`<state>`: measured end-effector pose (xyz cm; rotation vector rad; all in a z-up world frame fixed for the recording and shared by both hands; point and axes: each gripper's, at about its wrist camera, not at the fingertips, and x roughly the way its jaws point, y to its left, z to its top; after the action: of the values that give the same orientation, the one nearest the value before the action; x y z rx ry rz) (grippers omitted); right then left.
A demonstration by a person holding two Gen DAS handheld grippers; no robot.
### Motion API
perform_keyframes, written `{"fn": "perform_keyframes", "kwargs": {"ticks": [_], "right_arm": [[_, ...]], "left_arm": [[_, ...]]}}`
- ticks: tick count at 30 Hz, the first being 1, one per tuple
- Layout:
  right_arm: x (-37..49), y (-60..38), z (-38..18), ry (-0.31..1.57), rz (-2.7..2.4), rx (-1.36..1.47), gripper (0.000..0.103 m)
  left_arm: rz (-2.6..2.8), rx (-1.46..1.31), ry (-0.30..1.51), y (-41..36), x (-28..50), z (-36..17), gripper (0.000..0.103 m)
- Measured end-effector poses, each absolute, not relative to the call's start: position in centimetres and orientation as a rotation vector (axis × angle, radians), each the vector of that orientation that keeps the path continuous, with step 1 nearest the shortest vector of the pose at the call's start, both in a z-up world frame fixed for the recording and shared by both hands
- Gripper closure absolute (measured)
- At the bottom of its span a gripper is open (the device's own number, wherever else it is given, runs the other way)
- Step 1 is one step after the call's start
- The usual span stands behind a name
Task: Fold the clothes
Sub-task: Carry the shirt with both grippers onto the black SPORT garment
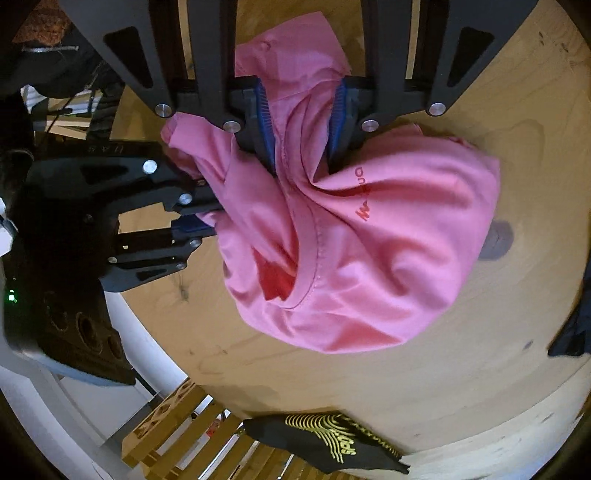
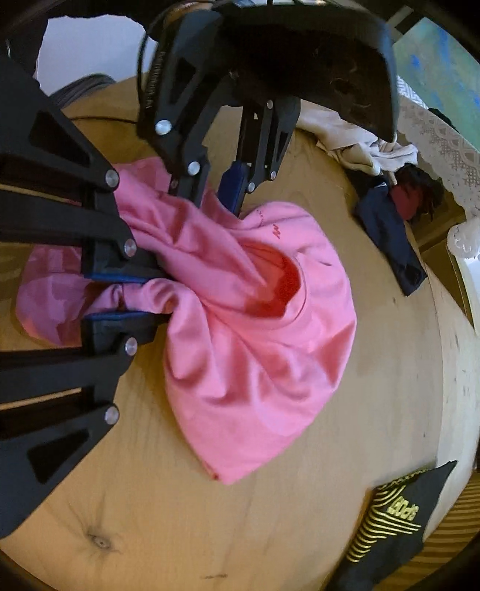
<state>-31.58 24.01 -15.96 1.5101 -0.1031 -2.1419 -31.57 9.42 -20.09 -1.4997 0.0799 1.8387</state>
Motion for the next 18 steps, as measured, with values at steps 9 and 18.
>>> {"fn": "perform_keyframes", "kwargs": {"ticks": [9, 18], "right_arm": [[-33.0, 28.2, -12.7, -0.16, -2.228, 1.443, 0.092], [-41.0, 34.7, -4.5, 0.121, -2.474, 1.383, 0.092]], "left_arm": [[1.882, -1.39, 0.068, 13.0, -34.2, -16.5, 0.08], [1.996, -1.195, 0.149, 18.4, -44.0, -9.0, 0.081]]}}
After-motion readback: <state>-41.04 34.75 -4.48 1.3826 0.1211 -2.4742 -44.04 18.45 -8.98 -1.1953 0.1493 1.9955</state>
